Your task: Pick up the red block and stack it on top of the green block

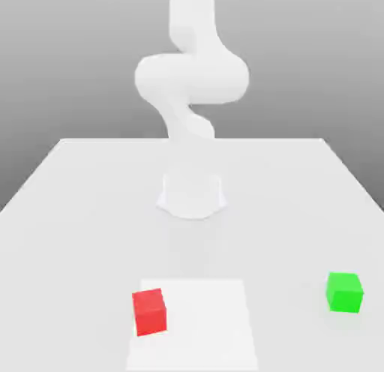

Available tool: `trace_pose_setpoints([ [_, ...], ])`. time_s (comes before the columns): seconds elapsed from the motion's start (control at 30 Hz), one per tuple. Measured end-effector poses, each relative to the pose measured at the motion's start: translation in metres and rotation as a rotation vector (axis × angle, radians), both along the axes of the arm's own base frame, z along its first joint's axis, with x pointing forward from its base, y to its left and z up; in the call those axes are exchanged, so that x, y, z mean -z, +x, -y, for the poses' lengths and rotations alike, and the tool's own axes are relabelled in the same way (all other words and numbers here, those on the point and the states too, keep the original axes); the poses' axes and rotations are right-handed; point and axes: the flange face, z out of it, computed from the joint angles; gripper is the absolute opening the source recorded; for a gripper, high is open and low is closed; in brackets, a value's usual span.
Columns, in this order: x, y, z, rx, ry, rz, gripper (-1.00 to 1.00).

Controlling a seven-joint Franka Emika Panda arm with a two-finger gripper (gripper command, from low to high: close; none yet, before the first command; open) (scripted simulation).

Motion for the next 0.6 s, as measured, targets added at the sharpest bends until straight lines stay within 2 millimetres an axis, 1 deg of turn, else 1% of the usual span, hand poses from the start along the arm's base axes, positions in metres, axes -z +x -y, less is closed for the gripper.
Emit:
trace_pose_setpoints([
  [0.07, 0.043, 0.025, 0.007, -0.02, -0.015, -0.071, 0.0],
  [0.13, 0.086, 0.045, 0.014, -0.041, -0.027, -0.138, 0.0],
  [0.2, 0.129, 0.06, 0.02, -0.061, -0.039, -0.204, 0.0],
  [0.3, 0.195, 0.073, 0.03, -0.093, -0.054, -0.303, 0.0],
  [0.37, 0.239, 0.077, 0.036, -0.114, -0.063, -0.369, 0.0],
  [0.43, 0.283, 0.076, 0.042, -0.136, -0.071, -0.435, 0.0],
  [0.53, 0.346, 0.067, 0.05, -0.171, -0.08, -0.533, 0.0],
  [0.6, 0.387, 0.055, 0.057, -0.191, -0.084, -0.599, 0.0],
])
